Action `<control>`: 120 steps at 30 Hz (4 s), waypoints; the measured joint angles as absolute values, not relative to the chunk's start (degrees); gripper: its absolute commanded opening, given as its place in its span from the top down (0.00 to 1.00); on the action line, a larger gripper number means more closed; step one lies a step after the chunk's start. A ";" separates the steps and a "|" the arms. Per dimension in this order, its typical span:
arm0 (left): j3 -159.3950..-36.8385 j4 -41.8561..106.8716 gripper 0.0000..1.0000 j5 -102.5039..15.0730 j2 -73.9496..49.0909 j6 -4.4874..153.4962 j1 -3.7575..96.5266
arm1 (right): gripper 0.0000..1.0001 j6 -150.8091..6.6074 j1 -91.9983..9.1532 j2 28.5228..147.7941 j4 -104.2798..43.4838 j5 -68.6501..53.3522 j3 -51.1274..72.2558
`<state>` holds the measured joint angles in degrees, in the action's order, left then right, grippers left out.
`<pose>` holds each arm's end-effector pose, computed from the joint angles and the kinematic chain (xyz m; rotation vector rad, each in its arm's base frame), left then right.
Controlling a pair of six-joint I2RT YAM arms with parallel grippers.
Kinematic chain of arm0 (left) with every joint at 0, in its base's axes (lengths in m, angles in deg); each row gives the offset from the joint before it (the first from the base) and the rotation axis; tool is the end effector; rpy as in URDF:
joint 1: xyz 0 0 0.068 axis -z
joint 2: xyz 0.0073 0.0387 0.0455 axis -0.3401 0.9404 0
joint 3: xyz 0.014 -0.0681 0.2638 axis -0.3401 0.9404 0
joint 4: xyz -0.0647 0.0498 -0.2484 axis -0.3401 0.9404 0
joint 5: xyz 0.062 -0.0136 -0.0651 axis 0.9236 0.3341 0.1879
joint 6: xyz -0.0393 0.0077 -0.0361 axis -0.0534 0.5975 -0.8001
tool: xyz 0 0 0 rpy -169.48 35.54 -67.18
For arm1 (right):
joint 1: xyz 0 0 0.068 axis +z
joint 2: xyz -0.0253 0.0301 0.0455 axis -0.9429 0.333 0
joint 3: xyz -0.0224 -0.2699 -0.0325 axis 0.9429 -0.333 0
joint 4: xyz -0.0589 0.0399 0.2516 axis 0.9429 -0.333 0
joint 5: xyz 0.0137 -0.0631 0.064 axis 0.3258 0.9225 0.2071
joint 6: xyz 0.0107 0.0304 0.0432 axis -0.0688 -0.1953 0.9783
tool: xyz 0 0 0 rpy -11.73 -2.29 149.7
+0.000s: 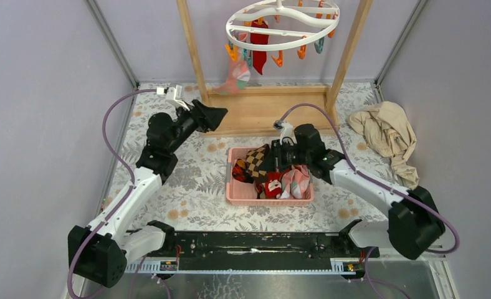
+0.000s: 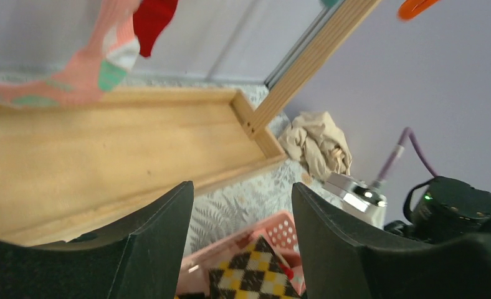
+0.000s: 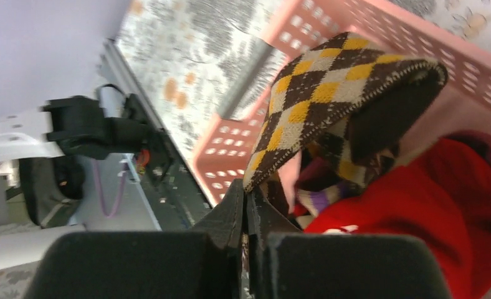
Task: Remove the socks clipped to the hanger
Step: Place the sock in the bin, then adjust the hanger on the clothesline.
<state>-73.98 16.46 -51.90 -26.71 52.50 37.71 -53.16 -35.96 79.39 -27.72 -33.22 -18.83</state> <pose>0.2373 -0.0869 0.3571 0.0297 1.5578 -0.9298 0.2202 0.1756 0.2690 -0.5676 2.0635 1.2275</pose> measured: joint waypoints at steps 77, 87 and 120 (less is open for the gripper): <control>-73.28 42.40 0.01 -38.18 -33.25 54.77 44.99 | 0.23 -59.10 -26.72 77.40 -41.49 0.92 -20.25; -77.48 40.57 0.01 -32.10 -24.22 58.90 45.01 | 0.22 -55.80 -26.72 65.27 -45.38 0.53 -21.43; -104.01 5.60 0.01 -24.78 24.04 86.40 40.79 | 0.20 -53.40 -26.72 61.53 -38.45 -7.23 -27.97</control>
